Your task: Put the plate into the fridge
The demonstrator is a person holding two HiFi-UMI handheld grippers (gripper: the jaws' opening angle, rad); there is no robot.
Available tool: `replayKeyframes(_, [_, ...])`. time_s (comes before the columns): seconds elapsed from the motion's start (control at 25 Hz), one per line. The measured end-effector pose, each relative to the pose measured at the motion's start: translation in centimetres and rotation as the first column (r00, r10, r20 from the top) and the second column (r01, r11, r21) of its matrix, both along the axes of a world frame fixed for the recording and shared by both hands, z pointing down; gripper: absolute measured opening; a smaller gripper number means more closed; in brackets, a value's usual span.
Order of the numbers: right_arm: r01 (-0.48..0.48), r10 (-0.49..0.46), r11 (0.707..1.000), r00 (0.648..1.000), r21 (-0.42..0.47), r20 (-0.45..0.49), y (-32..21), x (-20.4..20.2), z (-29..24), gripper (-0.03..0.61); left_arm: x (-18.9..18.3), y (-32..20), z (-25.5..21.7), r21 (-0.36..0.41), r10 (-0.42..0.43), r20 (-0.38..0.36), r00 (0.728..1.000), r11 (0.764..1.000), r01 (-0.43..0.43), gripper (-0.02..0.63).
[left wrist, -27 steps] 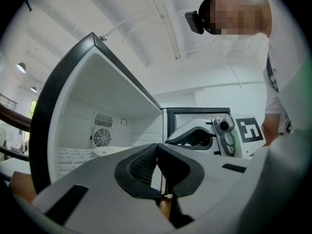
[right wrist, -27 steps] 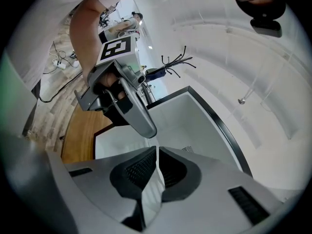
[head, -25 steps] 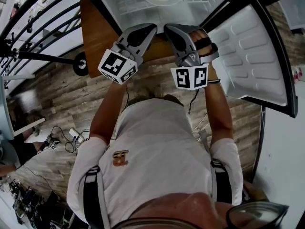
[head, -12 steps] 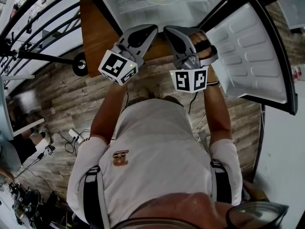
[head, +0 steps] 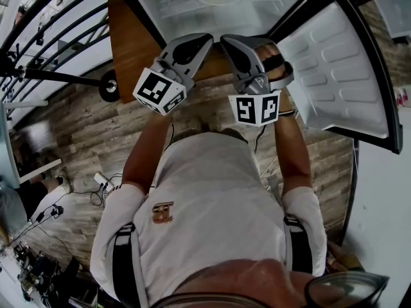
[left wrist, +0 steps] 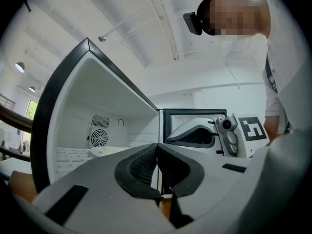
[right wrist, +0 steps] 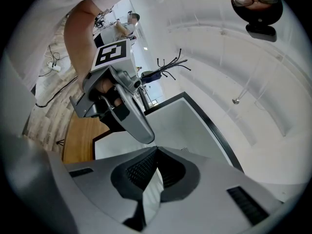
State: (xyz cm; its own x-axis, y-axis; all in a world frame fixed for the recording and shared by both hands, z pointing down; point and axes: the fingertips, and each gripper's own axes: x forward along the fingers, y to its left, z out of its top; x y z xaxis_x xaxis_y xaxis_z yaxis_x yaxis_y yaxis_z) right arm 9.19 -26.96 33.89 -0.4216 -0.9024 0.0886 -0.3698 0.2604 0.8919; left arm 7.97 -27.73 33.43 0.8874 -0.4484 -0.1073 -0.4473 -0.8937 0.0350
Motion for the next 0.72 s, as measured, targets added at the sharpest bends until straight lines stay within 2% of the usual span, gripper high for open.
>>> replayKeyframes(0.72, [-0.011, 0.011, 1.000, 1.000, -0.003, -0.002, 1.2, -0.7, -0.3, 0.032, -0.8, 1.2, -0.7, 0.009, 0.009, 0.009, 1.000, 1.000, -0.009, 0.018])
